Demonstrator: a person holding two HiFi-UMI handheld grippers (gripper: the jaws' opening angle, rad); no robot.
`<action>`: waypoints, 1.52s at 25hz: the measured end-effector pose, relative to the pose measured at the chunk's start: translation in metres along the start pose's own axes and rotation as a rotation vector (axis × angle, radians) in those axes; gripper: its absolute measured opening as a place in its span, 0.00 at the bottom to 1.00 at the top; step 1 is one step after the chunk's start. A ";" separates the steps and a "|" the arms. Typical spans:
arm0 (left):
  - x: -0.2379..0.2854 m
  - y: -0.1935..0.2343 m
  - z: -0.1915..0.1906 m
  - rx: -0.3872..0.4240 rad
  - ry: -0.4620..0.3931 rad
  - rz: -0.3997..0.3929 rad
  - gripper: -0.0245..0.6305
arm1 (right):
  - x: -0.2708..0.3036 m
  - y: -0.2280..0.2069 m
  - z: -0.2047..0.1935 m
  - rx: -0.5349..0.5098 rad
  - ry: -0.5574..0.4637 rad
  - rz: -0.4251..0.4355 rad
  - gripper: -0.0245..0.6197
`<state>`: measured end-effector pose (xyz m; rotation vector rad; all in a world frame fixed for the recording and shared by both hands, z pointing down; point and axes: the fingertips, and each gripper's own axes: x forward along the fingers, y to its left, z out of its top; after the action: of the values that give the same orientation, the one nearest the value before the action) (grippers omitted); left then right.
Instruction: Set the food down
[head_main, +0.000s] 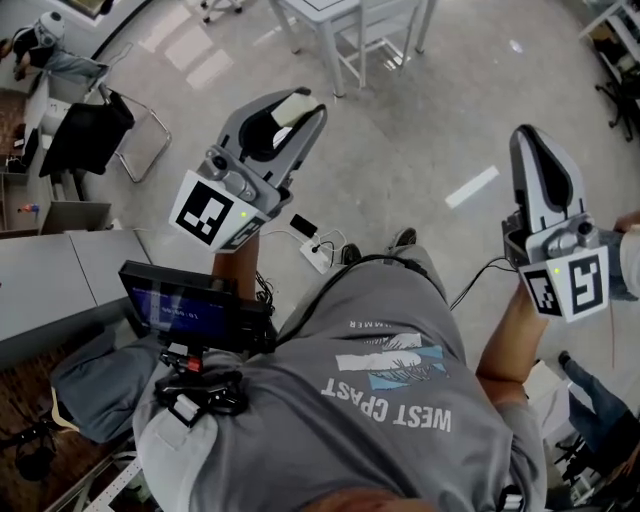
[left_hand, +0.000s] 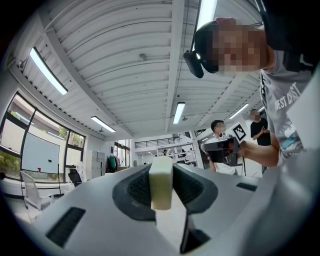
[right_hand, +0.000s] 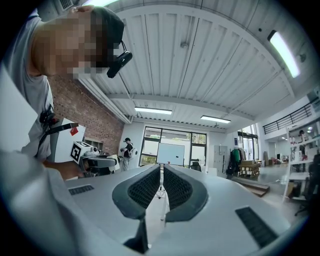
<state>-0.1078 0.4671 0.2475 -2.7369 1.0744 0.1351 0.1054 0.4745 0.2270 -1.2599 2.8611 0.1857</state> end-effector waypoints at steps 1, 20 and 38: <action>0.005 0.000 -0.002 -0.004 0.002 -0.004 0.19 | 0.002 -0.004 0.000 0.001 -0.002 0.000 0.05; 0.117 0.054 -0.007 0.017 0.058 0.099 0.19 | 0.080 -0.111 -0.006 0.045 -0.032 0.124 0.05; 0.214 0.084 -0.021 0.015 0.050 0.060 0.19 | 0.120 -0.201 -0.014 0.063 -0.006 0.116 0.05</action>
<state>-0.0082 0.2609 0.2217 -2.7089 1.1670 0.0669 0.1724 0.2503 0.2129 -1.0824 2.9114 0.0996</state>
